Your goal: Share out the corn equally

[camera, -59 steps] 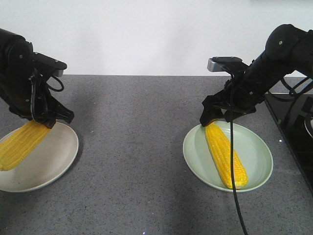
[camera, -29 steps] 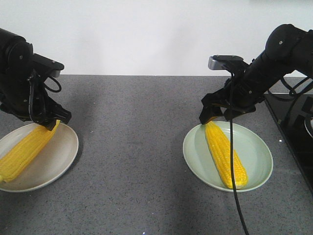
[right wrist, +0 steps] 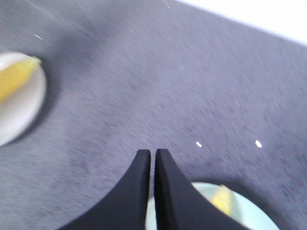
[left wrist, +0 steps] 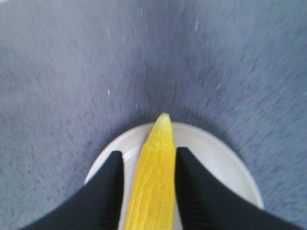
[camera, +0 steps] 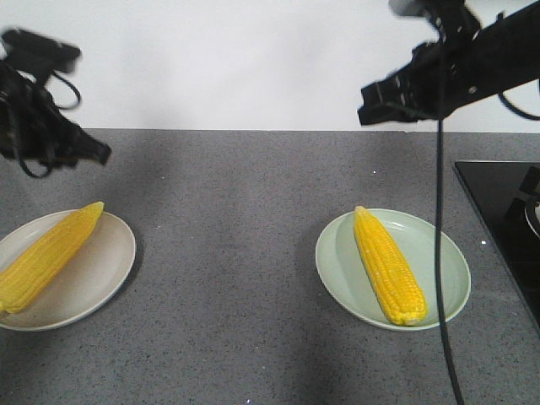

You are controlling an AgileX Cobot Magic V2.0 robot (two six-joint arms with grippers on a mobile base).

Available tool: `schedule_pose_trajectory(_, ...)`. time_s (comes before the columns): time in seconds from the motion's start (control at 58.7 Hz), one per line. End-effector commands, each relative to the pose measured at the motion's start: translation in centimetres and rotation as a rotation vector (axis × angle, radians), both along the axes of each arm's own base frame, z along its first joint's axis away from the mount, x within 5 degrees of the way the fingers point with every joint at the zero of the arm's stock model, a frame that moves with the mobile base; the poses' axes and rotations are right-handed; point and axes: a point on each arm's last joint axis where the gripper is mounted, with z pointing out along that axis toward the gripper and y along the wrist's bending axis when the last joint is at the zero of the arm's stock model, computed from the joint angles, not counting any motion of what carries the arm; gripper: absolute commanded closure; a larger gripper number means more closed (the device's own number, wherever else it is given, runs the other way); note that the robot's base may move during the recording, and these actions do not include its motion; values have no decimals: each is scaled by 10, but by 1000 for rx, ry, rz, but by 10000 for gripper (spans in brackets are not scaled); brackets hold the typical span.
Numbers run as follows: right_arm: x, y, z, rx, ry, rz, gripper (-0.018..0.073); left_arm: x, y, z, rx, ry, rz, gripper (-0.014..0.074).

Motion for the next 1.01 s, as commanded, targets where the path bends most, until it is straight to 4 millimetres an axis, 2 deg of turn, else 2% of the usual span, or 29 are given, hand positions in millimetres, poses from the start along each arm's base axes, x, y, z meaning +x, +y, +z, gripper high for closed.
schedule_pose_trajectory(0.0,-34,1,48,113,-171,26,565,-26,1,50,-93,-215,-27,503)
schedule_pose_trajectory(0.102,-61,-1,54,122,-262,53,565,-49,0,75,-167,-341,-93,607)
schedule_pose_trajectory(0.153,-78,-4,54,116,-310,51,565,-60,-1,83,-202,-413,-130,605)
schedule_pose_trajectory(0.273,-113,-11,32,75,-352,37,564,-89,-2,83,-260,-520,-211,604)
schedule_pose_trajectory(0.392,-151,-23,-11,22,-387,-16,564,-120,-1,57,-307,-547,-267,604)
schedule_pose_trajectory(0.528,-191,-38,-53,5,-452,-143,564,-151,3,3,-321,-524,-294,604)
schedule_pose_trajectory(0.631,-215,-46,-80,-6,-491,-201,564,-163,8,-30,-338,-528,-260,604)
schedule_pose_trajectory(0.682,-223,-49,-87,-6,-522,-229,564,-168,10,-45,-361,-525,-229,604)
schedule_pose_trajectory(0.801,-235,-55,-97,-8,-579,-275,564,-175,13,-57,-392,-553,-188,604)
schedule_pose_trajectory(0.988,-239,-55,-95,6,-598,-282,564,-174,15,-53,-390,-598,-174,602)
